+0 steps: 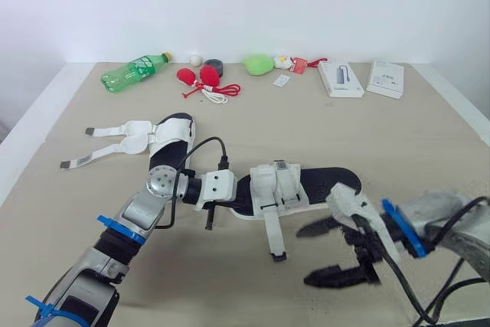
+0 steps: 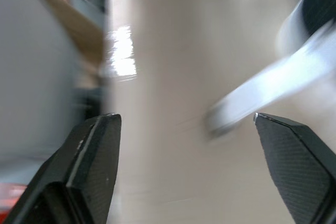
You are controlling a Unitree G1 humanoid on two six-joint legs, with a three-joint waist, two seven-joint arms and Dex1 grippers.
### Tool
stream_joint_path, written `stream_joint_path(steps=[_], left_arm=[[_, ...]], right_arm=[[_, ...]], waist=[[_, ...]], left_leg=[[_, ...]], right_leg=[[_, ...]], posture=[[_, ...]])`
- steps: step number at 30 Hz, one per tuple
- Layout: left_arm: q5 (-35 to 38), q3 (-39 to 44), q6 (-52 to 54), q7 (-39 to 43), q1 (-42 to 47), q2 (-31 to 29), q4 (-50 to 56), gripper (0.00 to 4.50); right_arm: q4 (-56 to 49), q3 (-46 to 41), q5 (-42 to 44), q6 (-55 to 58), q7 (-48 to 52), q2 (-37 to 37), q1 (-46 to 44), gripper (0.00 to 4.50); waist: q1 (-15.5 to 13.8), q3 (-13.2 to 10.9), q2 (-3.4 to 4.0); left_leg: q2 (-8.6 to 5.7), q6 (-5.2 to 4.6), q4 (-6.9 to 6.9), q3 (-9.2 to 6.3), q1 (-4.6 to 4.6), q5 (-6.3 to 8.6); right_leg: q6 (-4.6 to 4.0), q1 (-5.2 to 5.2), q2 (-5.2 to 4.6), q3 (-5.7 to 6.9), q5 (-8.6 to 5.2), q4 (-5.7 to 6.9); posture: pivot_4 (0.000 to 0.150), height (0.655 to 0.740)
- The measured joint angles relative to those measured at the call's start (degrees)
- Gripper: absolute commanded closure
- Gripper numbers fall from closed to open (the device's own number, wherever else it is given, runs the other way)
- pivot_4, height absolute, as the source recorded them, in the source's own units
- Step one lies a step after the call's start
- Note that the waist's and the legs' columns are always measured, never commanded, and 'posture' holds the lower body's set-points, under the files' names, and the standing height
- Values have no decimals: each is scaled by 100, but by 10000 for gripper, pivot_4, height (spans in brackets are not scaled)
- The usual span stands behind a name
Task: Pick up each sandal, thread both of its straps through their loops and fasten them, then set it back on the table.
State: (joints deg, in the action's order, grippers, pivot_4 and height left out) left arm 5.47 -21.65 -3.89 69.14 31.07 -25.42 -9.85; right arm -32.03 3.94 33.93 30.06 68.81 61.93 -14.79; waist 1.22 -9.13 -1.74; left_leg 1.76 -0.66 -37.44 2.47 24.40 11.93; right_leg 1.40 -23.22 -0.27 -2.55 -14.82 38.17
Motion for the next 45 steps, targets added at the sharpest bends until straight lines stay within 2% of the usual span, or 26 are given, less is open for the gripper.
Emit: stream_joint_path(steps=[1,2,4,6,7,8,10,11,12,17,24,25,28,29,30,34,35,42,45], left_arm=[[0,-2,-2,0,2,7,-1,45000],[0,1,0,7,2,6,-2,45000],[0,-8,-1,-1,4,22,-1,45000],[1,-17,-1,0,1,31,6,45000],[2,-18,-1,-1,1,32,9,45000],[1,-17,5,5,1,23,20,45000],[1,-10,19,-5,-10,18,30,45000],[1,-10,21,-7,-10,18,31,45000],[1,-7,40,-20,-15,15,37,45000],[-2,1,53,-24,-23,-15,48,45000],[-22,-10,77,-76,-71,-24,127,45000],[-22,-10,104,-77,-72,-25,142,45000],[-22,-9,140,-86,-74,-25,153,45000],[-22,-8,145,-93,-75,-26,153,45000],[-22,-8,146,-95,-75,-26,153,45000],[-22,-7,144,-95,-75,-32,153,45000],[-22,-7,142,-92,-74,-32,152,45000],[-25,-7,132,-76,-62,-29,135,45000],[-31,-1,131,-73,-59,-29,125,45000]], right_arm=[[88,16,-174,-301,18,-78,-34,910],[648,176,-1046,-2164,213,-463,-189,910],[809,214,-1297,-2733,247,-572,-220,910],[1262,319,-1852,-4159,407,-822,-255,910],[1323,337,-1911,-4363,427,-855,-256,910],[1740,449,-2339,-5593,459,-995,-333,910],[2317,557,-2895,-7183,425,-1167,-458,910],[2378,566,-2961,-7368,414,-1190,-471,910],[2877,739,-3405,-8658,315,-1292,-595,910],[3703,974,-4189,-10142,-104,-1536,-709,910],[3854,1228,-4655,-10181,-691,-1843,-1164,910],[3854,1326,-4724,-10135,-780,-1778,-1164,3172],[3846,1487,-4807,-10057,-964,-1630,-1163,12963],[3836,1540,-4811,-9994,-1035,-1568,-1163,19509],[3832,1555,-4811,-9981,-1043,-1554,-1162,22363],[3652,1833,-4498,-9525,-1138,-1329,-1143,41683],[3588,1879,-4377,-9406,-1141,-1297,-1124,44356],[2992,2085,-2865,-7754,-949,-1117,-713,44356],[2488,2034,-2037,-6597,-904,-1128,-584,44356]], waist=[[0,0,0],[-1,-1,-5],[0,-3,2],[-11,-3,6],[-12,-4,5],[-9,-3,6],[-8,-4,7],[-8,-4,7],[-6,-4,8],[-4,-3,7],[1,-3,7],[1,-3,7],[1,-3,7],[1,-3,7],[1,-3,7],[1,-3,7],[1,-3,7],[0,-3,7],[-2,-3,7]], left_leg=[[-1,0,0,0,1,0],[-1,0,-2,4,-2,0],[-2,0,-1,5,-2,0],[-4,0,2,6,-2,0],[-4,0,2,7,-1,0],[-5,0,3,14,-3,1],[-4,0,3,21,-8,1],[-4,0,3,22,-8,1],[-1,0,3,31,-15,0],[1,0,2,46,-31,0],[3,-1,2,53,-39,-4],[3,-1,3,53,-39,-4],[3,-1,3,53,-39,-4],[3,-1,2,54,-40,-4],[3,-1,2,54,-40,-5],[3,-1,1,54,-41,-5],[4,-1,2,53,-41,-5],[6,-2,1,51,-40,-5],[9,-1,-2,50,-40,-5]], right_leg=[[1,0,0,0,0,0],[3,2,5,-2,0,-2],[3,1,2,-3,0,-2],[7,2,1,-5,-2,-1],[7,1,1,-5,-3,-1],[7,1,1,-12,-3,-1],[8,2,1,-16,-1,0],[8,2,1,-17,0,0],[5,4,2,-27,5,2],[-4,10,-1,-46,13,6],[-43,12,-7,-60,36,10],[-43,13,-8,-62,35,10],[-43,13,-9,-63,35,10],[-45,13,-9,-64,36,11],[-45,13,-10,-64,36,11],[-45,13,-11,-65,37,11],[-45,13,-12,-65,37,12],[-42,15,-17,-68,39,12],[-43,16,-18,-66,41,12]], posture=[[1500,7400],[1500,7400],[1500,7400],[1500,7400],[1500,7400],[1500,7400],[1500,7400],[1500,7400],[1500,7400],[1500,7400],[1500,7400],[1500,7400],[1500,7400],[1500,7400],[1500,7400],[1500,7400],[1500,7400],[1500,7400],[1500,7400]])
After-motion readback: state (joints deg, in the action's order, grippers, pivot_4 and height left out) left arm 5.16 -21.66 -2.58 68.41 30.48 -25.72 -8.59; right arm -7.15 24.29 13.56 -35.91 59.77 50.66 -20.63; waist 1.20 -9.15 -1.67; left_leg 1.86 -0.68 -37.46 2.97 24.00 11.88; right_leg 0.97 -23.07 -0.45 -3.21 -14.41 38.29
